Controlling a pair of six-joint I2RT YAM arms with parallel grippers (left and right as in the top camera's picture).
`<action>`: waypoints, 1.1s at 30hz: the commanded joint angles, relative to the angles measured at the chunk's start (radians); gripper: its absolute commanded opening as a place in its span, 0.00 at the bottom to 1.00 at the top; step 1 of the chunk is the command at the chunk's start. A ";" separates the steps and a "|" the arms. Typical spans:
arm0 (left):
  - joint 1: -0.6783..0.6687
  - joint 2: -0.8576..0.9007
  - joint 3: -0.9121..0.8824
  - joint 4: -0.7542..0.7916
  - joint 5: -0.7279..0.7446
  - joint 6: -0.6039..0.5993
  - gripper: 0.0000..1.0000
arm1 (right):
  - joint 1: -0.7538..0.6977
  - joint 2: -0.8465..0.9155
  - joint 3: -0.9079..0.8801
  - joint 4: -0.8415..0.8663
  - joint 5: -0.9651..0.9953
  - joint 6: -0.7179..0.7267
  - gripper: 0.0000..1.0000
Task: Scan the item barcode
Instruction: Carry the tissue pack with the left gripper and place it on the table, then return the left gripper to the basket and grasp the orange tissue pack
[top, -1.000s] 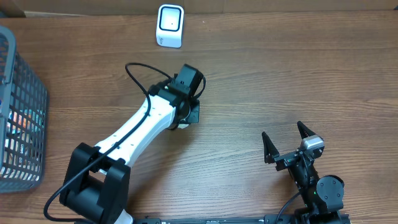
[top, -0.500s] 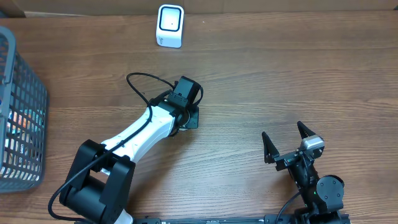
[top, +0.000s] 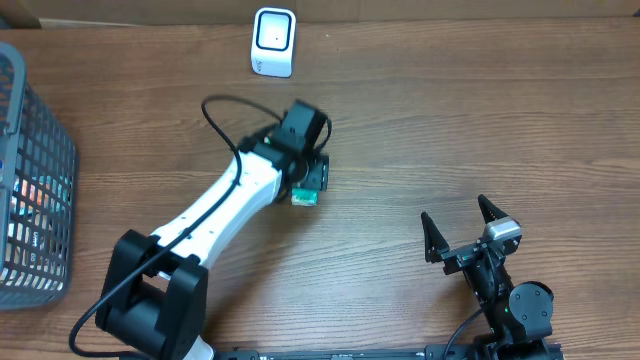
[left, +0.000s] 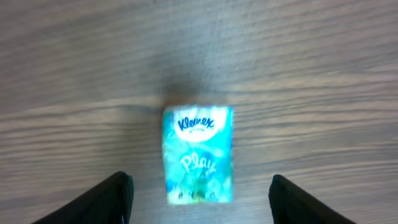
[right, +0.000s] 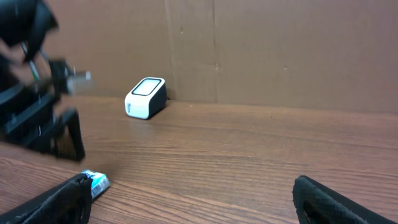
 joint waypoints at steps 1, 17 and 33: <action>0.052 -0.021 0.259 -0.185 -0.002 0.012 0.71 | -0.003 -0.007 -0.010 0.005 0.003 0.002 1.00; 0.610 -0.023 1.213 -0.814 0.004 0.031 0.80 | -0.003 -0.007 -0.010 0.005 0.003 0.002 1.00; 1.328 -0.008 1.118 -0.808 0.165 -0.023 0.81 | -0.003 -0.007 -0.010 0.005 0.003 0.002 1.00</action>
